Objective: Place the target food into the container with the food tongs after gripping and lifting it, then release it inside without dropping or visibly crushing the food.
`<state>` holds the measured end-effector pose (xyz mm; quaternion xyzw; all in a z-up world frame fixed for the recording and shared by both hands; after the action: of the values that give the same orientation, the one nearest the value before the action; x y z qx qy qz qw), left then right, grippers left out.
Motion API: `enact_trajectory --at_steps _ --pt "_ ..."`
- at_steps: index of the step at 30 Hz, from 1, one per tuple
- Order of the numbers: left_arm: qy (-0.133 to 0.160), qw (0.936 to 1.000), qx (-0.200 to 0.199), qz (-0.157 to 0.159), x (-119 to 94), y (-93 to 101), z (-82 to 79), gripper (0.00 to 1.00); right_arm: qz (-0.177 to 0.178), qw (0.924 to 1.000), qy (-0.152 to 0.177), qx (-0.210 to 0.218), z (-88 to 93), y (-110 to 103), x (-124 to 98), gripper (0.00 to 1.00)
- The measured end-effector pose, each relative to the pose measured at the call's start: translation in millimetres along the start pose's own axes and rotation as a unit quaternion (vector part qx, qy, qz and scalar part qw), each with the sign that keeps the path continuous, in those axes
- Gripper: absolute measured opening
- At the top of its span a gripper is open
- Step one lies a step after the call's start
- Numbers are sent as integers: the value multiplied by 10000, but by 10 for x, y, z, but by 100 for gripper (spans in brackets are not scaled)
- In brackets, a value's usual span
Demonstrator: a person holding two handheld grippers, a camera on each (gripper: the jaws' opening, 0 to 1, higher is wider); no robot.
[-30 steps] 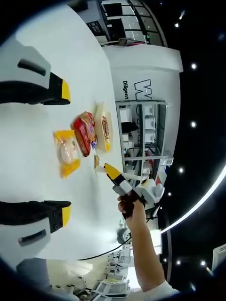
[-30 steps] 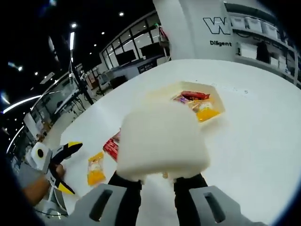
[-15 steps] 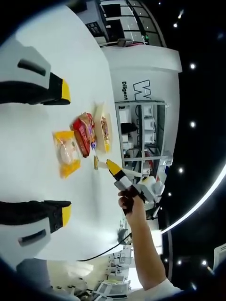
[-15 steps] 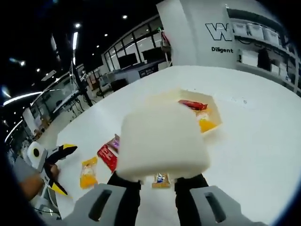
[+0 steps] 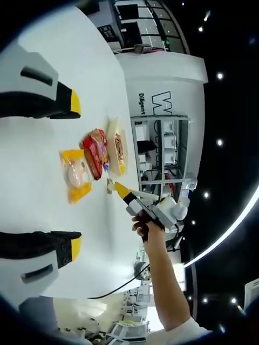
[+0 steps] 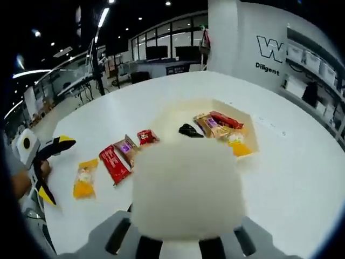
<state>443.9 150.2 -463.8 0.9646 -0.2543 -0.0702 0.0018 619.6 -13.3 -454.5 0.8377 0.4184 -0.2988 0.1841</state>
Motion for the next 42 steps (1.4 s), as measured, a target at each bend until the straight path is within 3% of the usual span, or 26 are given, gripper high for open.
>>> enact_trajectory --at_steps 6,9,18,29,42 --pt "-33 10000 6 -12 5 -5 10 84 59 9999 9 -155 -19 -40 -37 13" --pt "-37 10000 14 -13 5 -4 10 84 86 9994 298 -153 -150 -1 -128 13" --pt "15 10000 9 6 -1 5 -1 84 62 9985 551 16 -343 39 -357 14" --pt "37 10000 52 16 -2 15 -5 84 237 9973 692 53 -537 228 -105 14" --pt "96 9999 36 48 -3 17 -21 84 287 9973 681 42 -607 212 199 15"
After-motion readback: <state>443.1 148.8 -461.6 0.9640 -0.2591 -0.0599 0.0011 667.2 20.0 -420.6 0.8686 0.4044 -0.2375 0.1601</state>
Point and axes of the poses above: the point that each gripper's makers call its tool centre point, and the gripper's own axes: x roughly forward along the fingers, y roughly to its right, z roughly out of its underside, the point moved 4 cm from there along -x, roughly backward along the fingers, and after that the axes turned 5 degrees about -x, right-handed, at the moved point
